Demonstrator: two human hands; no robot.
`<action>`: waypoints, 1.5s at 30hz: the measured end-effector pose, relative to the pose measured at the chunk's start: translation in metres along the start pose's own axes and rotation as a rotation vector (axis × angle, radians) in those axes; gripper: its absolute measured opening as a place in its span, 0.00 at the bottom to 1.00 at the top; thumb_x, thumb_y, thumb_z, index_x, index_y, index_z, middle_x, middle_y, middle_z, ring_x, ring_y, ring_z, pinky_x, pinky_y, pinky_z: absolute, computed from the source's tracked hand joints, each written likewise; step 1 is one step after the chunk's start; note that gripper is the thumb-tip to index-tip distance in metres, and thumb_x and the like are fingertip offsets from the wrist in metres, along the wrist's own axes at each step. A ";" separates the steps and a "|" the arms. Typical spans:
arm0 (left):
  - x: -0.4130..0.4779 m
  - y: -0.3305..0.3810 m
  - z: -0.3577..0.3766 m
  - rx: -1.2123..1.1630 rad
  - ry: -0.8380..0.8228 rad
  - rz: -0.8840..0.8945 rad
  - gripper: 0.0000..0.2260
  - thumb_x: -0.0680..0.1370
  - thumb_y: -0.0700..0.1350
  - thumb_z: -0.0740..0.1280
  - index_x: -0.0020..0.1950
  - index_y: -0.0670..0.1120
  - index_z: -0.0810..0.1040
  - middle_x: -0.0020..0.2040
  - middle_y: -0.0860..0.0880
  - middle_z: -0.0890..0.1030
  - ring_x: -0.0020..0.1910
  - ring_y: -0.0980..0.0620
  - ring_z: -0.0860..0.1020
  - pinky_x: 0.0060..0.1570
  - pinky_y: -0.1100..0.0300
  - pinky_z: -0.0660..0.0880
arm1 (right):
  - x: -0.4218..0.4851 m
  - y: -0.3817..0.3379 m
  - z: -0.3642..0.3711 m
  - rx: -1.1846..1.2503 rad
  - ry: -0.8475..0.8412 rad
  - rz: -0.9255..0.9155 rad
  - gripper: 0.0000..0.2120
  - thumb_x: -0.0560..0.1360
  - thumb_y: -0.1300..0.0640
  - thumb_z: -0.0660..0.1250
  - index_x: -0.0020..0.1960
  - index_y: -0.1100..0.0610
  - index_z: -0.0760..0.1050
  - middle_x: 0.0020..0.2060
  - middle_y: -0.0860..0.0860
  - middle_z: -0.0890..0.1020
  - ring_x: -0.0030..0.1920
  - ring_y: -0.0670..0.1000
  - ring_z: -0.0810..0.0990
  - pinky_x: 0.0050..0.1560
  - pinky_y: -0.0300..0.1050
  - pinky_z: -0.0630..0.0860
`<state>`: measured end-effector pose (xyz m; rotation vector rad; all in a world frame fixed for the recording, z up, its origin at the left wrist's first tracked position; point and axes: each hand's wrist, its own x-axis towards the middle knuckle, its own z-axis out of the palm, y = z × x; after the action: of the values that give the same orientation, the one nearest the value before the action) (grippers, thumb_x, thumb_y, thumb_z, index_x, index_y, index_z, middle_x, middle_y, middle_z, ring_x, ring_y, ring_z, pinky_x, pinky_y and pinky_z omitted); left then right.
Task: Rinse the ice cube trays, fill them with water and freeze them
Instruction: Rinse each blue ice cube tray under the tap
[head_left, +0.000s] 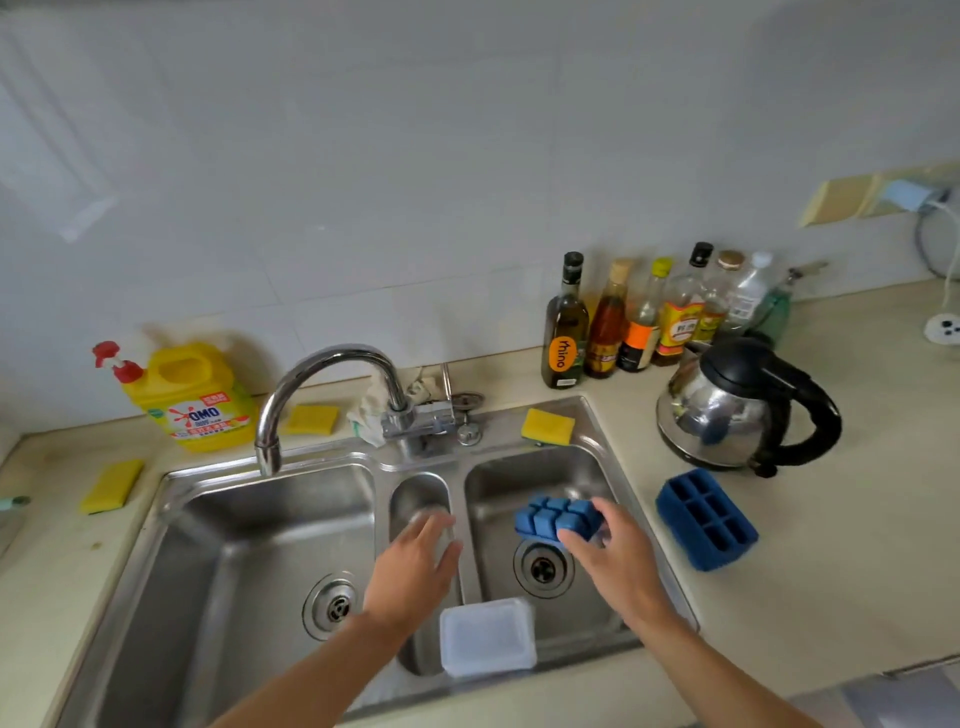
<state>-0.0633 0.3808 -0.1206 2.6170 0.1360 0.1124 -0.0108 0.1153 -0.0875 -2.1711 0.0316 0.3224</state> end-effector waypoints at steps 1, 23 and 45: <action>0.000 0.007 0.004 0.014 -0.021 0.016 0.15 0.81 0.52 0.66 0.67 0.51 0.76 0.63 0.51 0.79 0.57 0.48 0.81 0.51 0.53 0.79 | 0.003 0.000 -0.003 0.029 0.000 0.002 0.29 0.69 0.39 0.72 0.67 0.50 0.75 0.58 0.45 0.81 0.59 0.45 0.79 0.59 0.49 0.80; 0.136 0.013 0.148 -0.019 -0.661 -0.047 0.10 0.83 0.45 0.65 0.53 0.43 0.85 0.47 0.43 0.84 0.50 0.43 0.81 0.49 0.54 0.74 | 0.070 0.063 -0.012 0.183 -0.212 0.464 0.36 0.78 0.37 0.67 0.78 0.57 0.64 0.69 0.52 0.75 0.66 0.52 0.76 0.68 0.57 0.75; 0.156 -0.004 0.225 0.142 -0.812 -0.199 0.13 0.83 0.42 0.61 0.65 0.43 0.80 0.62 0.41 0.81 0.60 0.41 0.79 0.59 0.51 0.76 | 0.049 0.076 -0.015 0.112 -0.067 0.353 0.14 0.81 0.48 0.64 0.63 0.52 0.77 0.51 0.44 0.83 0.53 0.42 0.81 0.52 0.38 0.76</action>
<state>0.1144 0.2922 -0.3085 2.5511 0.1135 -1.0404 0.0286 0.0638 -0.1518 -2.0373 0.3893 0.5803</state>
